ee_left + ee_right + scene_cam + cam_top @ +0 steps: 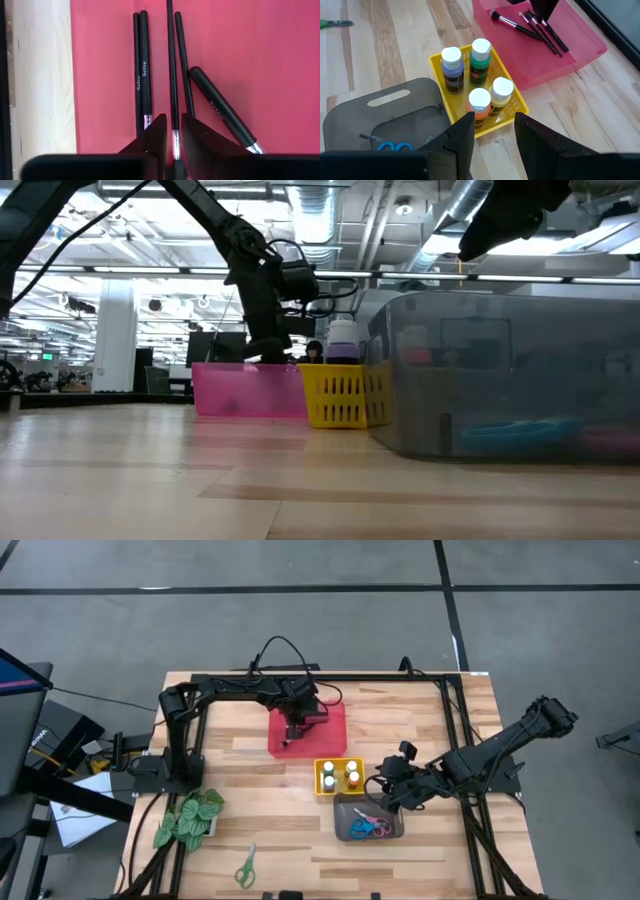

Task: Pick & Place Paint Supplies
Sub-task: Put the brow brush into the red bin, then put the green scissors into the black bin

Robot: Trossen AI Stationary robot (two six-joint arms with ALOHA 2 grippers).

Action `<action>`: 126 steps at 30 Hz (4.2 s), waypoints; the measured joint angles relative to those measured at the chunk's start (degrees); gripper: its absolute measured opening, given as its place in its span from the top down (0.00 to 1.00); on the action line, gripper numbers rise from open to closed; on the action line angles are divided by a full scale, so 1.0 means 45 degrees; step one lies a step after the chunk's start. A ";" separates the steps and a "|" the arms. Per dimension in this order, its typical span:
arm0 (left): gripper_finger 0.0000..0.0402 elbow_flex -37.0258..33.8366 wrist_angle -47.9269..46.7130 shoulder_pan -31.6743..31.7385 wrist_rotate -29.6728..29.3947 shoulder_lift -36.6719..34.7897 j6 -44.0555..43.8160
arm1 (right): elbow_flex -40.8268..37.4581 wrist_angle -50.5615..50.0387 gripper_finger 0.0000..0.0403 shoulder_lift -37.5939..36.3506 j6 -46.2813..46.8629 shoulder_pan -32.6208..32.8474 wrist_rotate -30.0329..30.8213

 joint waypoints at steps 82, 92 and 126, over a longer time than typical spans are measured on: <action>0.75 0.0000 -0.5239 -1.4358 0.1174 -0.6931 -1.1271 | 0.0005 -0.0384 0.67 0.0005 -0.0015 0.0167 -0.0049; 0.75 0.0000 -0.4911 -1.5026 0.0864 -0.6185 -1.2009 | 0.0005 -0.0379 0.67 0.0005 0.0080 0.0178 -0.0044; 0.75 -0.0005 -0.3226 -1.7697 -0.0578 -0.3236 -1.4141 | 0.0010 0.2944 0.67 0.1350 0.3240 0.2903 0.1681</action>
